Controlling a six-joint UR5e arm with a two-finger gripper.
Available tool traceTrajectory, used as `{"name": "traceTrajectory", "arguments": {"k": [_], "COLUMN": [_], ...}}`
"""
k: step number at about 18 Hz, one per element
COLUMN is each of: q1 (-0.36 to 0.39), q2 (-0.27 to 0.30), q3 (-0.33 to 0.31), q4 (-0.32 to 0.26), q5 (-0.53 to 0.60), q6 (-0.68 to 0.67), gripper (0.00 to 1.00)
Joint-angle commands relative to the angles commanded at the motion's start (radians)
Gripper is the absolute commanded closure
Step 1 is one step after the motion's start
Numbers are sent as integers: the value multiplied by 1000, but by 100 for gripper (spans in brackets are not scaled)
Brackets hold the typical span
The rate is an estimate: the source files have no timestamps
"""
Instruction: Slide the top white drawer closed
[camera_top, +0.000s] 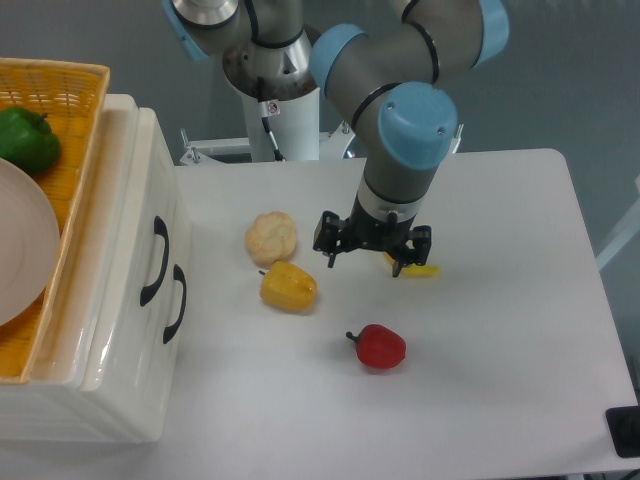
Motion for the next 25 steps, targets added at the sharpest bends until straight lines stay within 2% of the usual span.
{"name": "traceTrajectory", "arguments": {"k": [9,13,20,25], "q1": [81,83,115,150], "q2": [3,14,23,40], "q3": [-6,-9,-8,-6], "q4": [-3,-3,-2,0], "q5": [31,123,129,127], "q6": [199,296,335,449], "gripper": [0,0,0,0]}}
